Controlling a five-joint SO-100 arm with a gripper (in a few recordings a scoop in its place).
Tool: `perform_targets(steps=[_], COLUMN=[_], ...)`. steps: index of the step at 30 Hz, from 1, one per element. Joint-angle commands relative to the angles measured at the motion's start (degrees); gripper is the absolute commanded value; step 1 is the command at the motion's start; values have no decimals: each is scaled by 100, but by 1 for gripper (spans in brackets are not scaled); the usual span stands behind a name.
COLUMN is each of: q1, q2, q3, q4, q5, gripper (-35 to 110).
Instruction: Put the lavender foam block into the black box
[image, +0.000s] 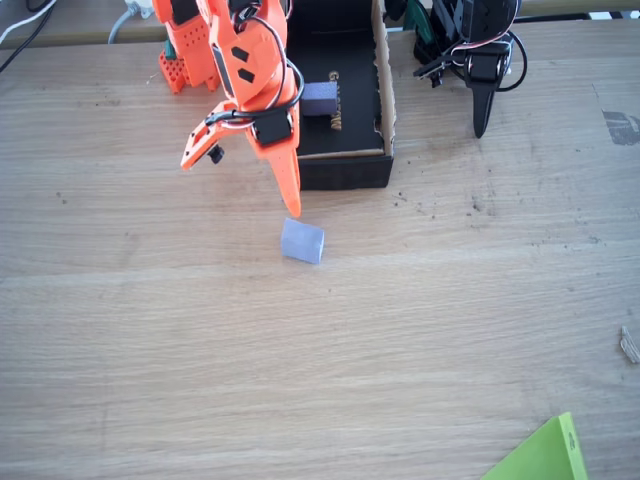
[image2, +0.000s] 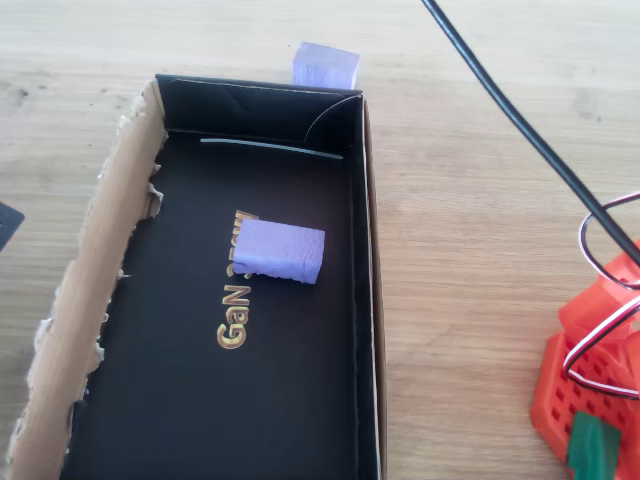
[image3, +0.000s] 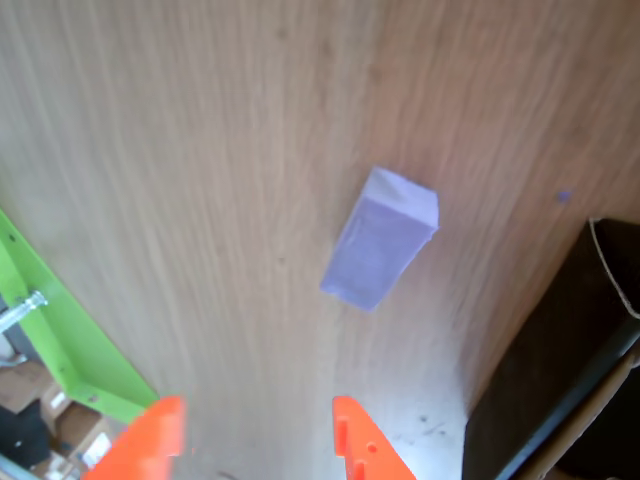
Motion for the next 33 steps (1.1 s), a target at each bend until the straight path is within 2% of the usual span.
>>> perform_targets(steps=[1,7,11,18,27,33], q1=[53,123,167,185,53,-88], q2=[308,466,510,483,562,545], q3=[141,519,642,650,668,773], q4=[-149,-378,-396,-167,606,686], q5=[18,35,105,299,879,1222], gripper=[25,33,33,32,32,33])
